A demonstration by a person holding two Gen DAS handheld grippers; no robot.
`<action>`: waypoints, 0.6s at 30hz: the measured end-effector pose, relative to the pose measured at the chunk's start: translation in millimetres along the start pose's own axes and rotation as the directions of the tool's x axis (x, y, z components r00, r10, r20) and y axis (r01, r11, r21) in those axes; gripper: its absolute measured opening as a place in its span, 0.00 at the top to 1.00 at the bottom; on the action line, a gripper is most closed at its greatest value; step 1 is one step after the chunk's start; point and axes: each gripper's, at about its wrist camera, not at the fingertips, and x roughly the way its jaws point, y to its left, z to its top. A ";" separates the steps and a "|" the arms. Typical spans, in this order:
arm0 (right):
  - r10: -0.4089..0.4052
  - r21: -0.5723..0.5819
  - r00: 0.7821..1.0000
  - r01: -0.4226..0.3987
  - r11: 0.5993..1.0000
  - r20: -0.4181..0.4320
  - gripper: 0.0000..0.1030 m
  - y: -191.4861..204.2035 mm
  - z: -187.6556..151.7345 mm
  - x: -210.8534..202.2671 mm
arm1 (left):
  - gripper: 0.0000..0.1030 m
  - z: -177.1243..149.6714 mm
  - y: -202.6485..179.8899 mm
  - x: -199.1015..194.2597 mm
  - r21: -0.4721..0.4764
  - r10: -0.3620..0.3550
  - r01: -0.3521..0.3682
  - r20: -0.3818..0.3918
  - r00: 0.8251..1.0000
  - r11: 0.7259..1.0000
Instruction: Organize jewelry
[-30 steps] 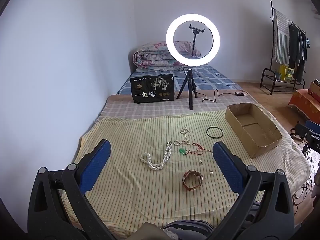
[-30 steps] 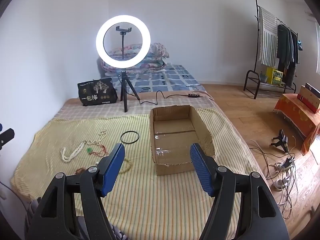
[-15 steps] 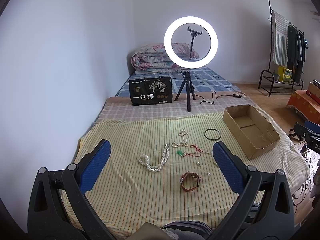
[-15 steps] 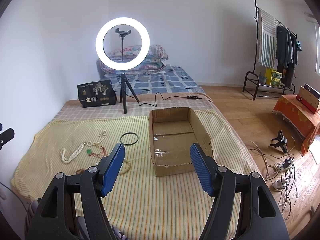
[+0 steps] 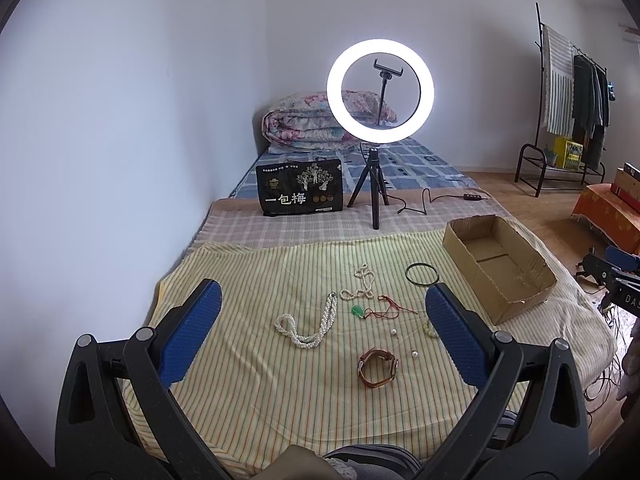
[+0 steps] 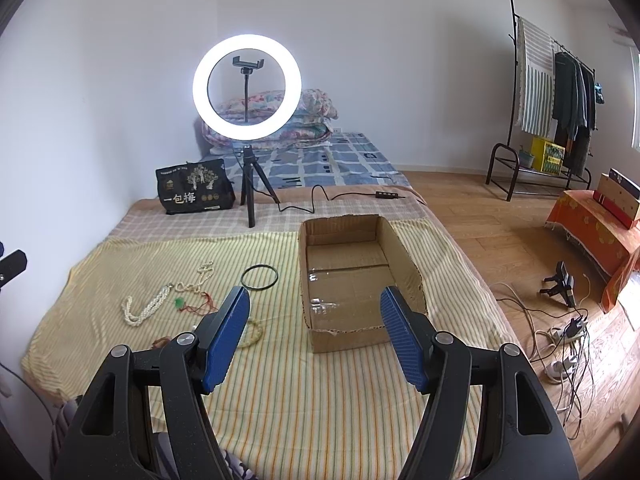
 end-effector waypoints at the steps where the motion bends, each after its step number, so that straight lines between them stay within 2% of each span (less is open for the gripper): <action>1: 0.000 0.000 1.000 0.000 1.000 0.000 0.34 0.1 0.0 -0.3 | 0.00 0.2 0.4 0.1 -0.001 0.000 0.000 0.001 1.000 1.000; 18: 0.007 -0.001 1.000 -0.007 1.000 -0.004 0.35 1.7 1.3 1.0 | 0.00 -3.0 0.3 -1.5 -0.001 -0.001 0.001 0.006 1.000 1.000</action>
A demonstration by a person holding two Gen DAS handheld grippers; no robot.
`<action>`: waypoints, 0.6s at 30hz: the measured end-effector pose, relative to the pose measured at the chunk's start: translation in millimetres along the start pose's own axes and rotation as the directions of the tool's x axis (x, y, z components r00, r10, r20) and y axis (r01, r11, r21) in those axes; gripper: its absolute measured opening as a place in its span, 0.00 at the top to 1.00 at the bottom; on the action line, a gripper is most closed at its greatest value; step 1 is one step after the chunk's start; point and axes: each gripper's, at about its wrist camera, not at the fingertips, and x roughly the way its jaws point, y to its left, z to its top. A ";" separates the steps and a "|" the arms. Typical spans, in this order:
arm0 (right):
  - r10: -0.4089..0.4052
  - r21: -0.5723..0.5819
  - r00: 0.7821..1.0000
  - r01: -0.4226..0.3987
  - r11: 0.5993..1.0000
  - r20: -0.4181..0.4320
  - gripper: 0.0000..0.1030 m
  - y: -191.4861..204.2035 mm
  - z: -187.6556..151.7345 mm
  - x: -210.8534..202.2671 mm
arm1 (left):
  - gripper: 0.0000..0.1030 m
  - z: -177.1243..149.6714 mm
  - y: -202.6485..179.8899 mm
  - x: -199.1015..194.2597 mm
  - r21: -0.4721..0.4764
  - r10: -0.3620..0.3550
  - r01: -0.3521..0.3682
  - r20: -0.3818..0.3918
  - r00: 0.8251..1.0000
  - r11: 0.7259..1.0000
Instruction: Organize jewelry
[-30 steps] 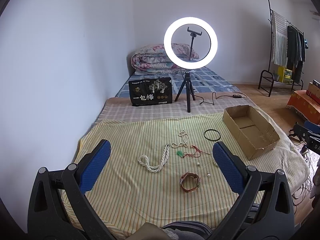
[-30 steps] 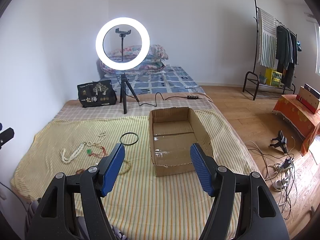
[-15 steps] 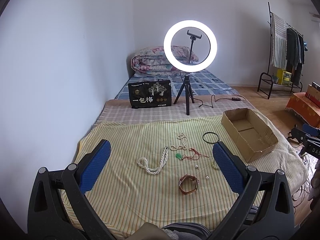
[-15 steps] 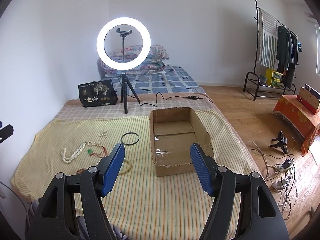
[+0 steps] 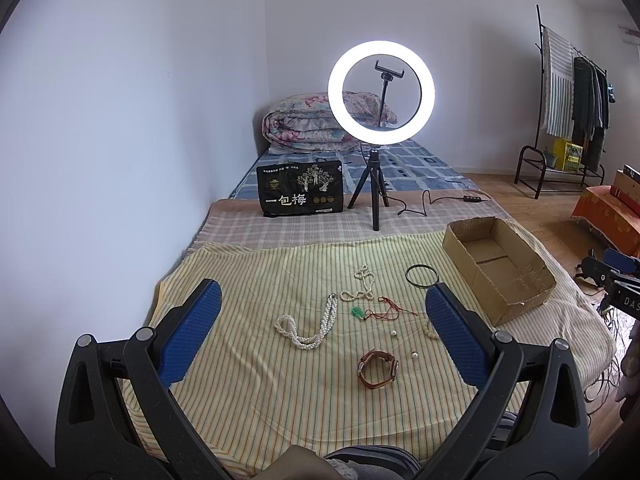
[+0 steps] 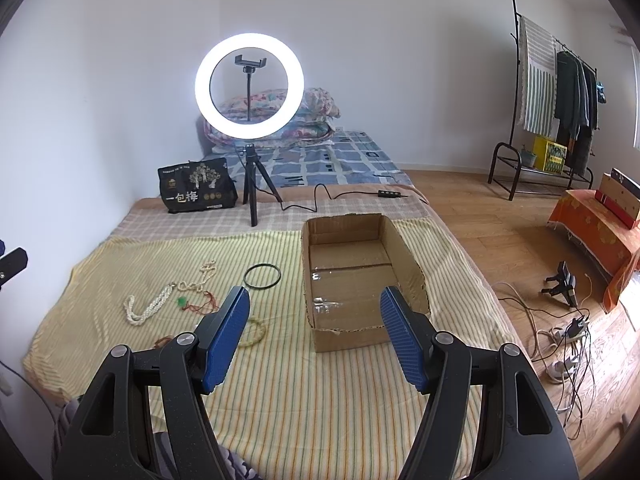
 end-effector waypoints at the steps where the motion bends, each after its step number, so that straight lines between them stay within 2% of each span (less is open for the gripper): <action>1: -0.001 0.000 1.000 0.001 1.000 0.000 0.35 0.0 0.1 0.0 | 0.00 -0.6 0.0 -0.1 0.001 -0.001 0.001 0.000 1.000 1.000; 18: 0.006 -0.008 1.000 -0.006 1.000 -0.004 0.35 2.6 0.5 1.1 | 0.00 -2.4 0.1 -0.9 0.001 0.000 0.000 -0.002 1.000 1.000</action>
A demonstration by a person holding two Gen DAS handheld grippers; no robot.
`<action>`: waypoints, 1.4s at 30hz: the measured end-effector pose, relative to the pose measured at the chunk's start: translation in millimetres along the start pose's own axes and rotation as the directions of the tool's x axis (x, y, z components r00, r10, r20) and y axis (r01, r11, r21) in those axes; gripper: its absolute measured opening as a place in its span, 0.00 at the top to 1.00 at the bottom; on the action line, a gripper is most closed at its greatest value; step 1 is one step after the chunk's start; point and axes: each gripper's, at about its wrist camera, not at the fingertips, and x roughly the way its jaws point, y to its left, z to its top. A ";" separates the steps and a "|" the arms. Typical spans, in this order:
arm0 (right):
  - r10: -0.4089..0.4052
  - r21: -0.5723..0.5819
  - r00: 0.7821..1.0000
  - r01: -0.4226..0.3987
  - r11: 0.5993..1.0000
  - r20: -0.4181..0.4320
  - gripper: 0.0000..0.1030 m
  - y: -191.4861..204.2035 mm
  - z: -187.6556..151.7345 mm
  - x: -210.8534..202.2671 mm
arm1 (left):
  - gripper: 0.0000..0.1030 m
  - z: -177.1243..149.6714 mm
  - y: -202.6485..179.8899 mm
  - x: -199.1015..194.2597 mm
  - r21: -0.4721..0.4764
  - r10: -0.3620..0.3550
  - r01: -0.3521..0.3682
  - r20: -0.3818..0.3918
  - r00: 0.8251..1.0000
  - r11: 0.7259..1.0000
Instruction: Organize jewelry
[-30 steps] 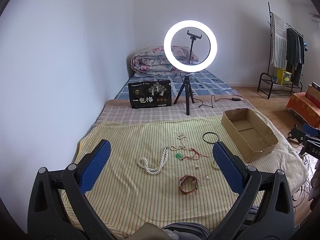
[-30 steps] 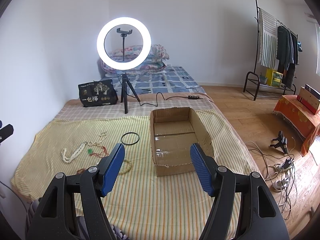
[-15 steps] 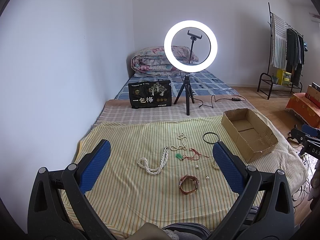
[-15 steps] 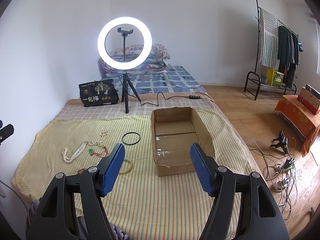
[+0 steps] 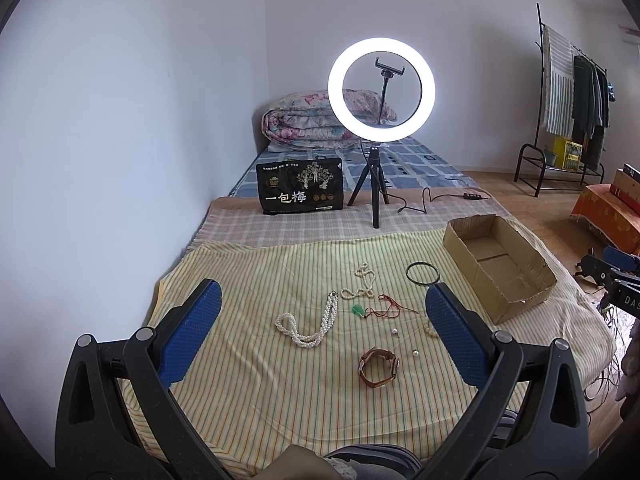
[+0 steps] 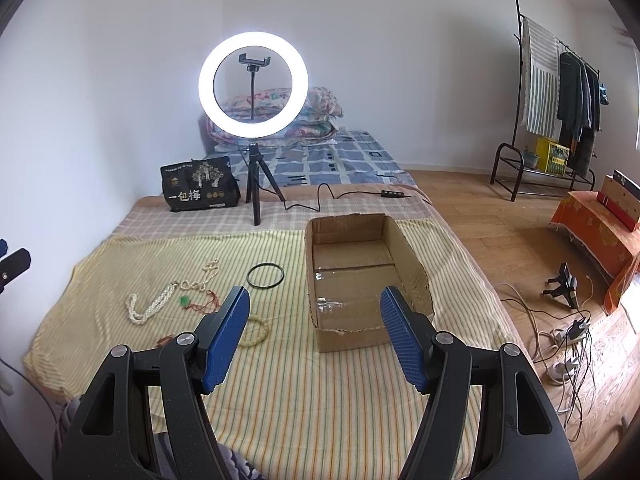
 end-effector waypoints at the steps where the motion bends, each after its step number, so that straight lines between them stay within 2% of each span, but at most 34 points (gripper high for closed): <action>1: 0.000 -0.001 1.000 0.000 1.000 0.001 0.35 0.4 0.2 -0.1 | 0.00 0.2 0.2 -0.2 0.000 0.001 -0.001 0.000 1.000 1.000; 11: 0.004 -0.009 1.000 -0.004 1.000 -0.004 0.34 2.8 -0.2 1.2 | 0.00 -2.7 8.1 4.2 -0.004 0.016 -0.016 -0.010 1.000 1.000; 22: -0.004 -0.030 0.999 0.003 1.000 -0.039 0.34 3.3 2.4 13.2 | 0.00 0.0 38.8 17.8 -0.018 0.053 -0.054 -0.049 0.997 0.998; 25: 0.008 -0.029 0.999 -0.009 1.000 -0.045 0.17 1.8 4.7 16.3 | 0.00 -0.5 49.3 25.5 -0.009 0.069 -0.069 -0.067 0.995 0.998; 29: 0.073 -0.034 0.995 -0.076 0.997 -0.073 0.17 1.5 10.3 23.2 | 0.00 -3.3 65.7 37.9 -0.008 0.069 -0.070 -0.103 0.992 0.997; 33: 0.096 -0.086 0.989 -0.106 0.991 -0.113 0.17 8.2 16.6 34.9 | 0.00 -9.6 79.1 50.4 0.001 0.087 -0.088 -0.133 0.987 0.996; 38: 0.107 -0.170 0.991 -0.120 0.978 -0.087 0.17 21.0 22.1 44.7 | 0.00 -18.0 92.3 62.9 -0.008 0.084 -0.086 -0.172 0.981 0.996; 42: 0.120 -0.260 0.987 -0.144 0.955 -0.106 0.17 35.1 24.4 58.8 | 0.00 -20.2 95.8 74.3 -0.007 0.084 -0.088 -0.198 0.977 0.996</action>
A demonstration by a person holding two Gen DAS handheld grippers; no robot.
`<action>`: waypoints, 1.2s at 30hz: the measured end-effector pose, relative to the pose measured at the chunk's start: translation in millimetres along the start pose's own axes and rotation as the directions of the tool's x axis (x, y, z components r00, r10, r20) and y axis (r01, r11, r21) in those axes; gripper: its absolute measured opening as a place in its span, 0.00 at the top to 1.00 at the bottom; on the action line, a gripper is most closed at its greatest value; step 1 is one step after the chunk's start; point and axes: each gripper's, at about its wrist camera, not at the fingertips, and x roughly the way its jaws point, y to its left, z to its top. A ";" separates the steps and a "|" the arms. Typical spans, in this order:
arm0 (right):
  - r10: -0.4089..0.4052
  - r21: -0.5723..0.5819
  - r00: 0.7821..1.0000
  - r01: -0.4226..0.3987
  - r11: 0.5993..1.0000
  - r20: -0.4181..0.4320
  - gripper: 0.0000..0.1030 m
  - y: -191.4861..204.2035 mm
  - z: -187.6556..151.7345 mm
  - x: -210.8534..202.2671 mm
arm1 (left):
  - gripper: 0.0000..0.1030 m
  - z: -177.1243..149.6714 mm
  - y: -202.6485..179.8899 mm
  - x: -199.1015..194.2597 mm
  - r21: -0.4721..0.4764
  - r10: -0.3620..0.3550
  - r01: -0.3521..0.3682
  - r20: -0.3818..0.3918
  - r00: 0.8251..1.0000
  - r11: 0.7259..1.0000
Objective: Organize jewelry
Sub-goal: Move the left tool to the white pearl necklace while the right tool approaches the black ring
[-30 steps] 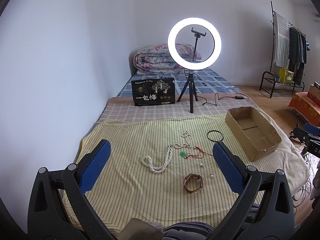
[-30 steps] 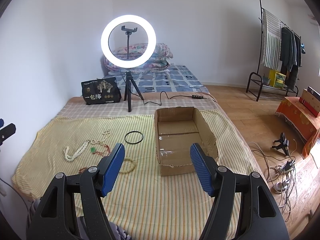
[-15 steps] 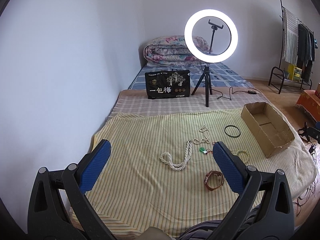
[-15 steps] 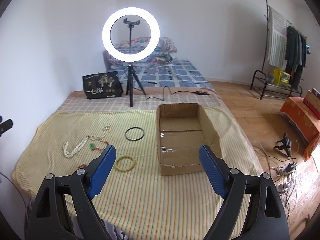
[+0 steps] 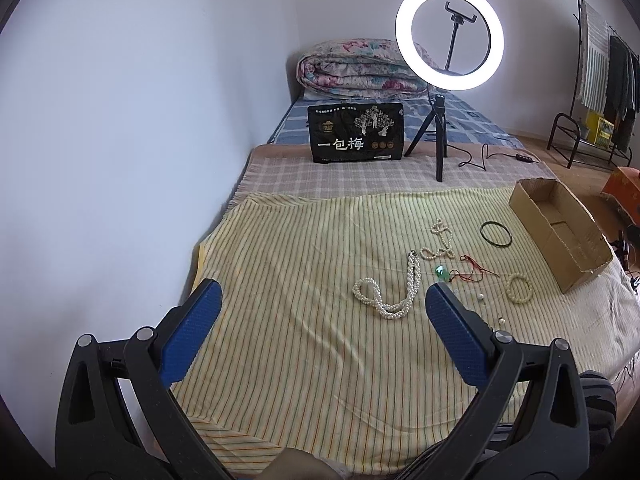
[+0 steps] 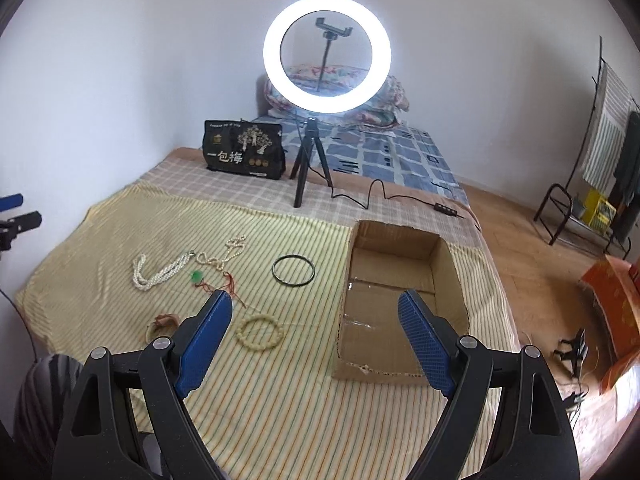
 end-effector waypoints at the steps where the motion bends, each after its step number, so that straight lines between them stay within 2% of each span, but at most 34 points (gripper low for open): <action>1: 0.015 -0.019 1.000 -0.015 1.000 -0.008 0.17 2.6 1.8 4.2 | 0.00 0.9 0.8 4.4 -0.003 -0.006 0.006 -0.009 1.000 1.000; 6: 0.111 -0.007 0.991 -0.111 0.994 -0.070 0.17 5.5 11.2 33.2 | 0.00 0.3 -2.0 23.1 -0.015 -0.038 0.037 -0.062 0.997 0.999; 10: 0.143 -0.005 0.982 -0.144 0.990 -0.122 0.18 10.0 21.1 65.0 | 0.00 -1.1 -1.2 44.2 -0.079 -0.124 0.114 -0.126 0.984 0.990; 12: 0.160 -0.012 0.977 -0.164 0.986 -0.140 0.20 13.4 25.1 79.6 | 0.12 -2.9 -2.1 55.2 -0.100 -0.145 0.131 -0.158 0.977 0.986; 13: 0.168 -0.012 0.974 -0.172 0.985 -0.150 0.21 14.7 26.3 85.3 | 0.15 -3.8 -2.9 61.1 -0.108 -0.153 0.136 -0.173 0.973 0.985; 18: 0.230 0.024 0.949 -0.230 0.973 -0.218 0.37 17.9 30.6 121.3 | 0.31 -8.4 -6.4 92.4 -0.186 -0.222 0.179 -0.246 0.944 0.966; 20: 0.240 0.021 0.939 -0.243 0.970 -0.247 0.47 21.1 31.3 134.6 | 0.32 -9.8 -9.1 104.7 -0.219 -0.248 0.192 -0.266 0.931 0.957; 26: 0.270 0.004 0.901 -0.286 0.958 -0.340 0.51 32.7 28.1 176.3 | 0.32 -14.1 -24.6 144.6 -0.265 -0.284 0.202 -0.322 0.903 0.943; 27: 0.273 0.007 0.895 -0.289 0.957 -0.353 0.56 32.6 27.7 181.2 | 0.32 -15.1 -25.7 151.4 -0.271 -0.283 0.197 -0.329 0.901 0.942; 29: 0.276 0.010 0.880 -0.295 0.955 -0.386 0.60 33.6 26.5 195.1 | 0.33 -16.8 -27.3 162.0 -0.289 -0.286 0.190 -0.340 0.896 0.938; 31: 0.267 -0.007 0.870 -0.297 0.955 -0.415 0.61 38.1 25.5 209.5 | 0.34 -18.7 -26.5 171.5 -0.300 -0.283 0.180 -0.350 0.893 0.937; 34: 0.235 -0.033 0.860 -0.280 0.959 -0.452 0.62 45.1 22.7 227.8 | 0.41 -21.8 -26.0 182.4 -0.306 -0.268 0.157 -0.364 0.892 0.939; 36: 0.213 -0.050 0.855 -0.267 0.962 -0.473 0.67 48.3 21.4 240.1 | 0.42 -24.3 -23.7 188.2 -0.319 -0.268 0.149 -0.369 0.890 0.936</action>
